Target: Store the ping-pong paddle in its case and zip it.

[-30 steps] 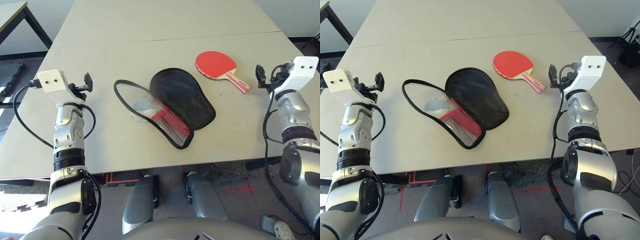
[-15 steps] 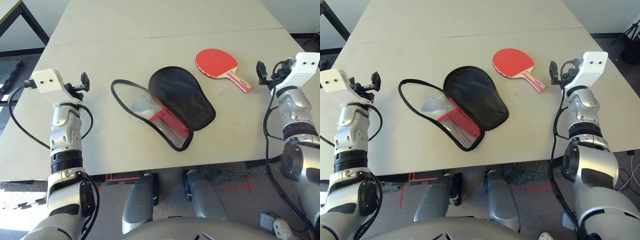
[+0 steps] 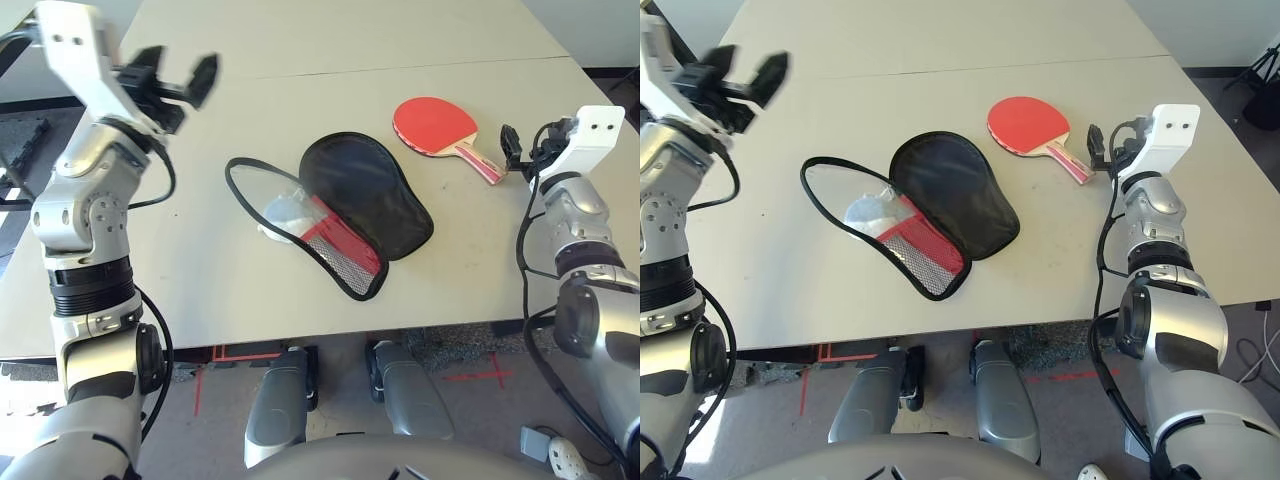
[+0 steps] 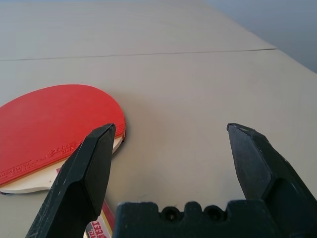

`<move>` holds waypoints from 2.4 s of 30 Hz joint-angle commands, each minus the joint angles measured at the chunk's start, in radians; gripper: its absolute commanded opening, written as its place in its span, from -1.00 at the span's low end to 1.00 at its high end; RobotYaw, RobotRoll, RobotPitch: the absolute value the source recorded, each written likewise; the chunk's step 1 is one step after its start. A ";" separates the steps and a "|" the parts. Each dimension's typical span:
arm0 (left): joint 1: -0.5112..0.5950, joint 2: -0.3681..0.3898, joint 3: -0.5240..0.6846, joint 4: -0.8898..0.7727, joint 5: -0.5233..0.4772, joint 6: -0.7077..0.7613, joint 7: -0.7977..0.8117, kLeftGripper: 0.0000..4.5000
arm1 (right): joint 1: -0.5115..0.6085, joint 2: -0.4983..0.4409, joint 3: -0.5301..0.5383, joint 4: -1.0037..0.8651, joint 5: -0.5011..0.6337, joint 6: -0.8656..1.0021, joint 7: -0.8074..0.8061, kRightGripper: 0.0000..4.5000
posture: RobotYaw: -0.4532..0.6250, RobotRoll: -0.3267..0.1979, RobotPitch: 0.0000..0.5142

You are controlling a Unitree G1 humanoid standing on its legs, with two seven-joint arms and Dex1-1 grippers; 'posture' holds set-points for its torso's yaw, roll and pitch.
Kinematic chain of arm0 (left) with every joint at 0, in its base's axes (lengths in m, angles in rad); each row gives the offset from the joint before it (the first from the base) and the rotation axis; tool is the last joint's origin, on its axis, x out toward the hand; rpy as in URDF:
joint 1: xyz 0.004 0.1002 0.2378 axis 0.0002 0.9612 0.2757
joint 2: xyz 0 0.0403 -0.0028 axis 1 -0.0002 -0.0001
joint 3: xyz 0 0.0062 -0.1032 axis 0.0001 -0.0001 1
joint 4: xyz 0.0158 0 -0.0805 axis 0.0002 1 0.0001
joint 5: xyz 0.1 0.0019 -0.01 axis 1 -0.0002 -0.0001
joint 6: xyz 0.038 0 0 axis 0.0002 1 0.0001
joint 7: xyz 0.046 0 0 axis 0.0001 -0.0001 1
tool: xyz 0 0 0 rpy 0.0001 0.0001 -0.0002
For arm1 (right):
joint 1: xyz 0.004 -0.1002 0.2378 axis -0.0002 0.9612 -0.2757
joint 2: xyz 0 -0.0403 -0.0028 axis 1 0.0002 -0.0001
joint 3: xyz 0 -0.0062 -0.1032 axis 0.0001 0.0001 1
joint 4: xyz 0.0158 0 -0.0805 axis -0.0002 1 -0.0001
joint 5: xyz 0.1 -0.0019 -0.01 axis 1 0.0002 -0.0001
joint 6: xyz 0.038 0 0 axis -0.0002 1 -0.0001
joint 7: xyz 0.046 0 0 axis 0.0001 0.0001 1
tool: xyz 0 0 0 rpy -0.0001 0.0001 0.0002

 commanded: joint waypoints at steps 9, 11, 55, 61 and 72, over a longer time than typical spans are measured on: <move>0.020 -0.001 -0.083 -0.056 -0.034 0.092 -0.094 1.00 | -0.157 -0.076 0.070 0.010 -0.075 0.258 -0.038 0.99 | -0.10 0.25 -0.39; 0.018 -0.010 -0.097 -0.048 -0.021 0.084 -0.093 1.00 | -0.206 -0.095 0.122 0.002 -0.113 0.341 0.005 0.99 | -0.10 0.25 -0.40; 0.031 -0.089 -0.176 -0.075 0.040 0.071 -0.079 1.00 | -0.382 -0.020 0.360 0.169 -0.336 0.816 0.206 -0.52 | -0.07 0.25 -0.36; 0.029 -0.096 -0.179 -0.071 0.050 0.068 -0.082 1.00 | -0.376 -0.030 0.346 0.141 -0.335 0.766 0.147 -0.52 | -0.07 0.25 -0.34; 0.034 -0.033 -0.164 -0.082 0.065 0.080 -0.105 1.00 | -0.365 0.004 0.300 -0.023 -0.284 0.839 0.076 -0.53 | -0.04 0.25 -0.28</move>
